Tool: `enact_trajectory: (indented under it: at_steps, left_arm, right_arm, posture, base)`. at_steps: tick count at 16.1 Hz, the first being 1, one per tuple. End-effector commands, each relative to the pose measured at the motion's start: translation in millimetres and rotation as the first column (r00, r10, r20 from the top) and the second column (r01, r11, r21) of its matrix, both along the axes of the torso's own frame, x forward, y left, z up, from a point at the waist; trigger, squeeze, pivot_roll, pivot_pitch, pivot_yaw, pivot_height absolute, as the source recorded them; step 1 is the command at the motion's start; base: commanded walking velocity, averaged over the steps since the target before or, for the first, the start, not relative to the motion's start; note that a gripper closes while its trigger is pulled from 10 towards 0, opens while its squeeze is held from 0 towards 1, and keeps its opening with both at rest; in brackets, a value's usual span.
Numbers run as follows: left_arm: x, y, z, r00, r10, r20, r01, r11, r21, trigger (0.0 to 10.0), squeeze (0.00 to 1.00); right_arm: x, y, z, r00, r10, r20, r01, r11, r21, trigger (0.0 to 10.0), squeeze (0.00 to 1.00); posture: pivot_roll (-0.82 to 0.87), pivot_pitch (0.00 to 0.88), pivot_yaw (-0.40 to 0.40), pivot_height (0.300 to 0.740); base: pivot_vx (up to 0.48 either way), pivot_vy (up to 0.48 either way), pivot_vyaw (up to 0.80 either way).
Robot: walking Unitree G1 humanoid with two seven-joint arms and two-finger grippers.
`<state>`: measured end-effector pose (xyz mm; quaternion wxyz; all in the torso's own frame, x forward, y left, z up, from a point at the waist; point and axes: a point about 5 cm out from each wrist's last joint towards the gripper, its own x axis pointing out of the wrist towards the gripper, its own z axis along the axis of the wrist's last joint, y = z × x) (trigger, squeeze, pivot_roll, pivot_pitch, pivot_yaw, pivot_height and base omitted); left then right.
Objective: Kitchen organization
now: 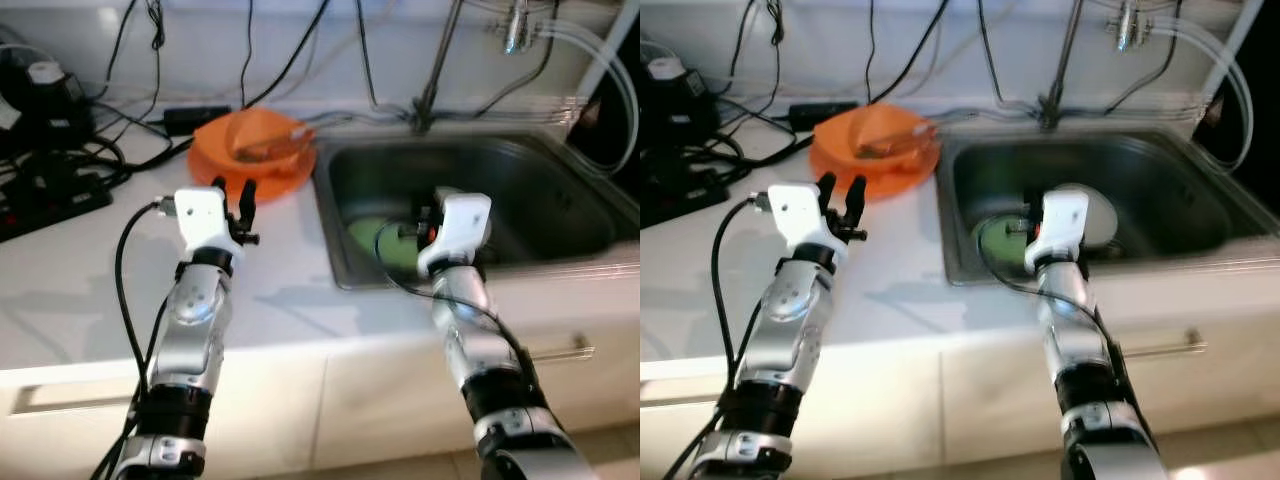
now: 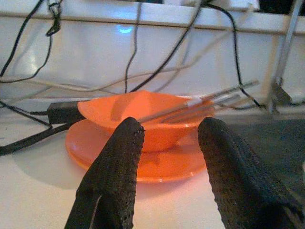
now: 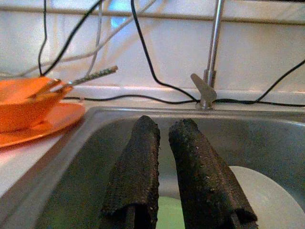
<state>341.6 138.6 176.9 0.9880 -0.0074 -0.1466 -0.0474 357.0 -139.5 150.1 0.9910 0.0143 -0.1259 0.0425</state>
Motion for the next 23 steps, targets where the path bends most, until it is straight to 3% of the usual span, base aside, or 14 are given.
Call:
enact_trajectory:
  at_steps: [1,7,15,23]
  left_arm:
    - [0.4,1.7,1.2,1.000,0.005,0.000,-0.005,1.000,0.009,10.0,0.00]
    - [1.0,0.7,2.9,1.000,0.007,0.001,-0.007,1.000,0.023,10.0,0.00]
    - [0.2,2.5,-0.8,1.000,0.020,-0.014,-0.020,0.999,0.037,10.0,0.00]
    - [0.2,2.8,0.6,0.999,0.034,-0.004,-0.034,0.999,0.025,10.0,0.00]
  right_arm:
    - [-0.6,0.3,-2.9,1.000,-0.008,-0.012,0.008,1.000,0.011,10.0,0.00]
    - [-0.4,-0.9,-3.3,1.000,-0.012,-0.013,0.012,1.000,0.010,10.0,0.00]
    - [-0.7,-0.1,-4.3,1.000,-0.010,-0.014,0.010,1.000,0.001,10.0,0.00]
    - [-0.4,-1.6,-4.5,1.000,-0.010,-0.018,0.010,1.000,0.001,10.0,0.00]
  posture:
    - [0.11,0.030,-0.005,0.740]
    - [0.11,0.024,0.001,0.740]
    - [0.12,0.034,-0.004,0.740]
    - [0.11,0.039,-0.011,0.740]
  base:
    - [0.000,0.000,0.00]
    - [0.000,0.000,0.00]
    - [0.424,0.000,0.00]
    - [0.000,0.000,0.00]
